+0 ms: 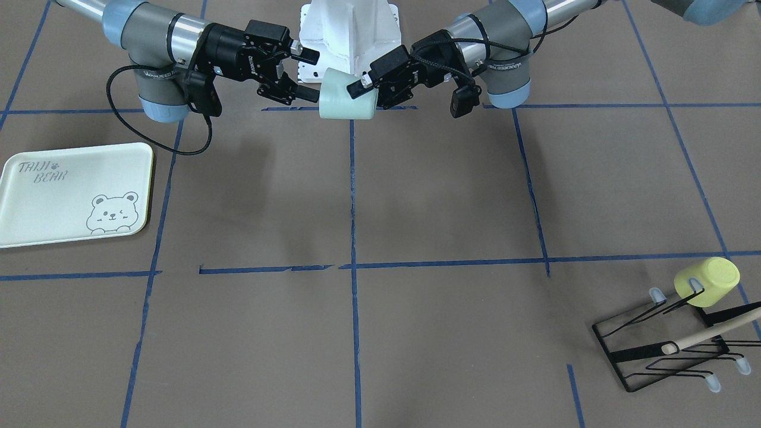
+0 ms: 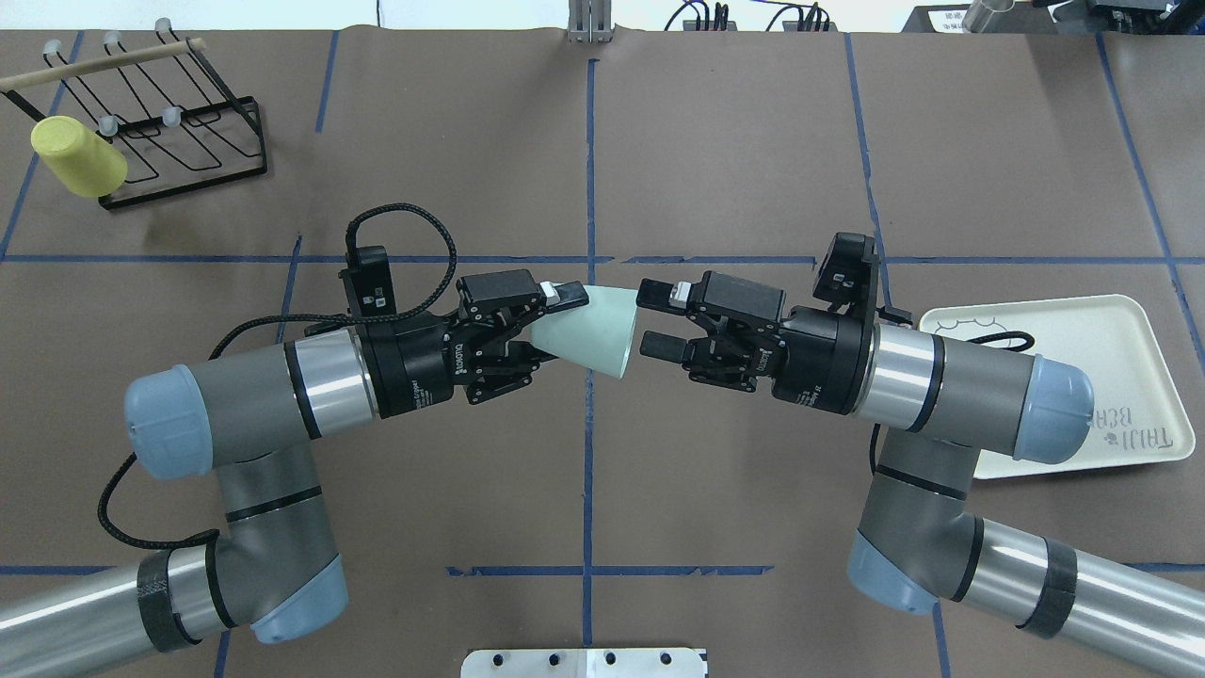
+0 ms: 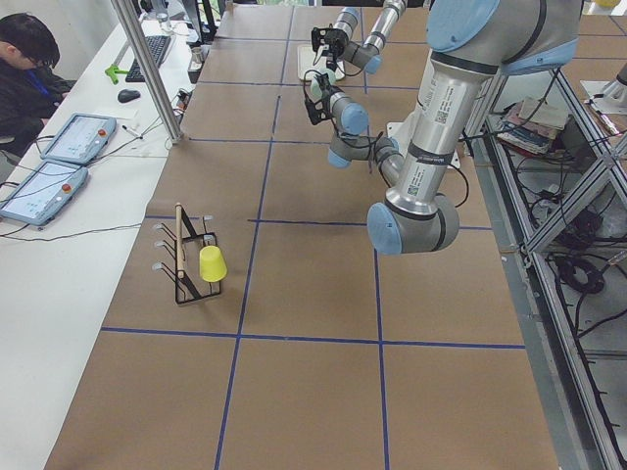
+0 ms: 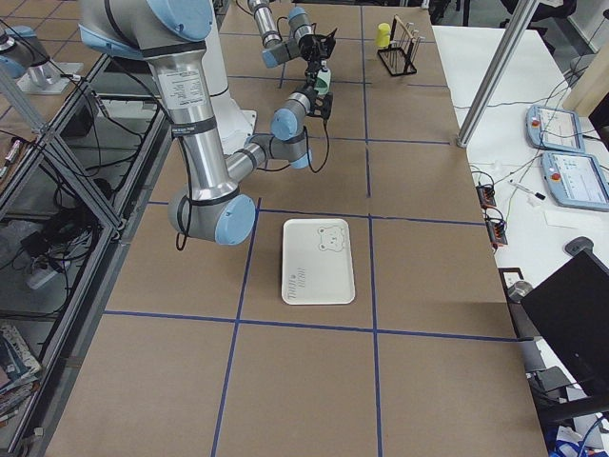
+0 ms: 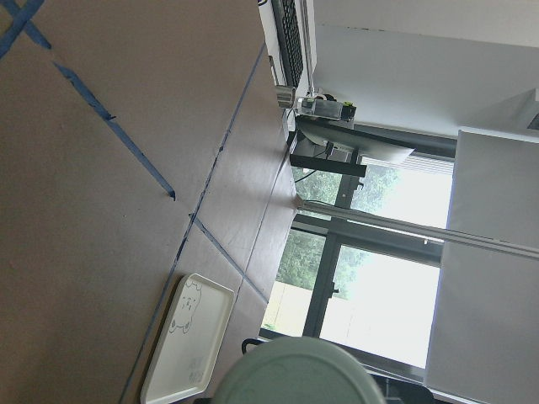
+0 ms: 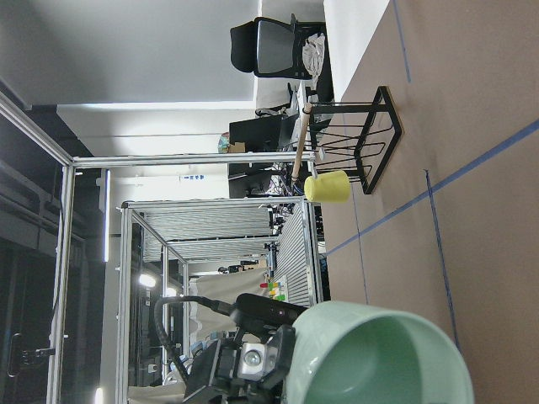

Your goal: Left arm grabs green cup and hands to right arm on tray

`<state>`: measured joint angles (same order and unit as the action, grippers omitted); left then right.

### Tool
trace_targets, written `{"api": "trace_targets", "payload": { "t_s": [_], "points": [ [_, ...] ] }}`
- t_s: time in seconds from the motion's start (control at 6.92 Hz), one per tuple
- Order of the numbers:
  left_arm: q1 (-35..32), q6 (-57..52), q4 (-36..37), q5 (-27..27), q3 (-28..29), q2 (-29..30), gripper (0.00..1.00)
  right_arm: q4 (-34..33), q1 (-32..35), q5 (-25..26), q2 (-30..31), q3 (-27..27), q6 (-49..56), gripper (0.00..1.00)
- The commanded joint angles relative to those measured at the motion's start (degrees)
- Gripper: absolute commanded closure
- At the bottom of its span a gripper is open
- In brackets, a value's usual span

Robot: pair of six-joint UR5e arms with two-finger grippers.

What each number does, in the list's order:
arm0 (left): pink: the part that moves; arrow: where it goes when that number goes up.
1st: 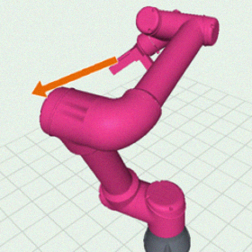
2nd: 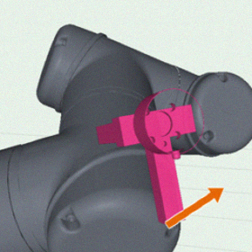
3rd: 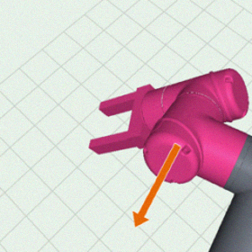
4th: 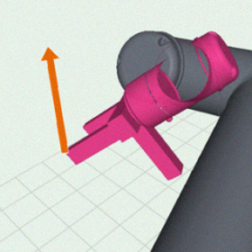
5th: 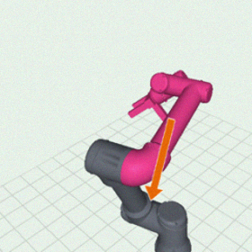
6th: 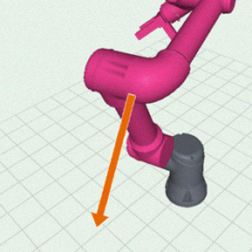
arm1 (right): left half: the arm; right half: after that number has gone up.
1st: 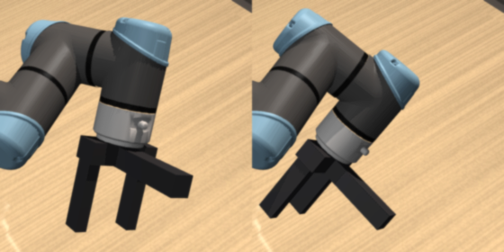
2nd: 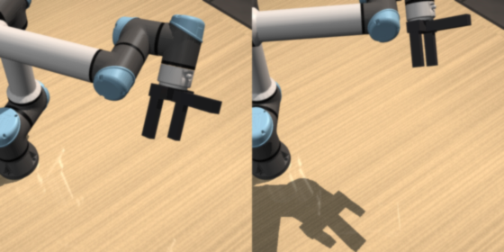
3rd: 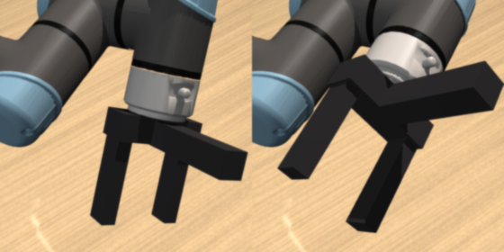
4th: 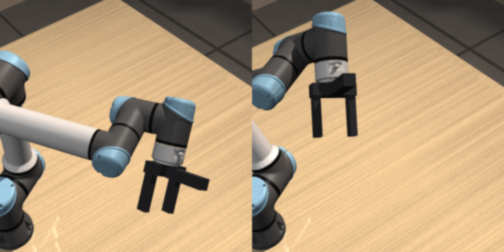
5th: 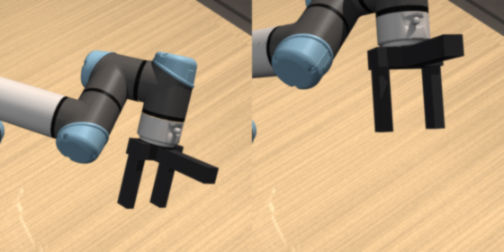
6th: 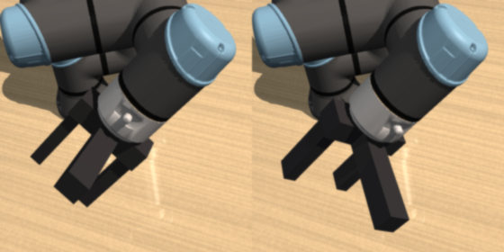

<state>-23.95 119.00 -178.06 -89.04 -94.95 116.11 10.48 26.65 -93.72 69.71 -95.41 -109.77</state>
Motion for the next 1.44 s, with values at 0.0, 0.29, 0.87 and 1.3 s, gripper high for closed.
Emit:
{"api": "trace_targets", "payload": {
  "t_s": [0.0,0.29,0.87,1.3],
  "points": [
    [0.74,0.09,0.0,0.01,-0.23,0.17,0.54,0.15,-0.19,0.47,-0.1,-0.04,0.09,0.0],
    [0.74,0.09,0.0,0.01,-0.06,0.17,0.54,0.07,-0.37,1.43,-1.24,-0.04,0.09,0.0],
    [1.71,0.18,0.0,0.09,-0.41,0.52,0.54,-0.11,-0.46,2.23,-1.77,0.05,0.0,0.0],
    [1.71,0.18,0.0,0.1,-0.32,0.97,0.53,-0.11,-0.81,2.23,-1.77,0.23,0.0,0.01]
  ]
}}
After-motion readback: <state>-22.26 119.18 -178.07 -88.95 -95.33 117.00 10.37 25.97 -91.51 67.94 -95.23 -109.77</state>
